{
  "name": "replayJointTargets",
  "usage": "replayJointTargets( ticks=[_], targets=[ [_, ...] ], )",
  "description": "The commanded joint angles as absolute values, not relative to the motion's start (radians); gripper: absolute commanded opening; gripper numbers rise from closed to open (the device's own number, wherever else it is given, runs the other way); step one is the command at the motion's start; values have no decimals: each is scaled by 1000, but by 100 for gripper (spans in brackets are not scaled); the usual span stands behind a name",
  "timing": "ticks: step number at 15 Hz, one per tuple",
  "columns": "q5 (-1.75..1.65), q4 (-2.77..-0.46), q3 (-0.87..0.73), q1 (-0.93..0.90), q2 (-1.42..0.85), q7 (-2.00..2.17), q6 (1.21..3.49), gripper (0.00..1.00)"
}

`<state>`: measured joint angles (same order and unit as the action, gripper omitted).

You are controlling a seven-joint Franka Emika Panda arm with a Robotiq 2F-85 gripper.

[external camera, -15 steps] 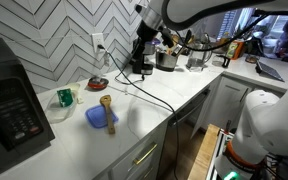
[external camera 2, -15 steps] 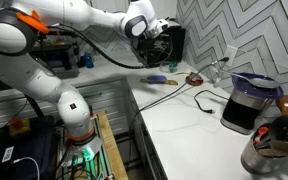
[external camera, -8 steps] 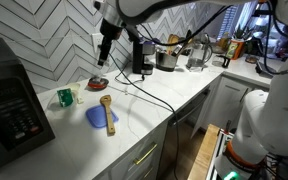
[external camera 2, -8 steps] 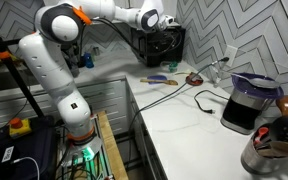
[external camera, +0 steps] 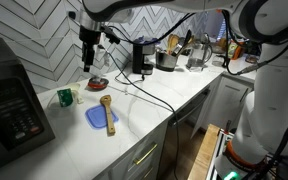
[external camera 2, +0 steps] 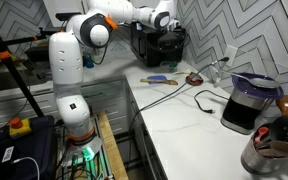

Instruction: Remove the green packet from the lunchbox and put it on the drip tray

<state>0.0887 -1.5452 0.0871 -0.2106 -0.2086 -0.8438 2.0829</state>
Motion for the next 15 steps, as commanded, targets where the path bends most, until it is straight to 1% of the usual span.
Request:
replayJointTargets(
  ticks=[1,3,6,7,8,9,10,12,13,14,15],
  targets=[
    [79,-1537,125,-178,-211,-839,2077,100],
    [73,-1485,122,-175,-281,-753,2082,100],
    [139,-1399,148,-148,-375,-778,2076,99],
    [140,-1366,153,-144,-408,-771,2065,95],
    [132,-1327,155,-143,-446,-752,2053,97],
    [131,-1292,160,-142,-480,-743,2047,95],
    [135,-1256,168,-139,-512,-737,2040,96],
    [137,-1183,182,-141,-575,-717,2021,86],
    [139,-1146,190,-142,-604,-712,2004,75],
    [132,-1111,193,-146,-631,-697,1985,70],
    [123,-1078,193,-151,-655,-683,1968,71]
  ],
)
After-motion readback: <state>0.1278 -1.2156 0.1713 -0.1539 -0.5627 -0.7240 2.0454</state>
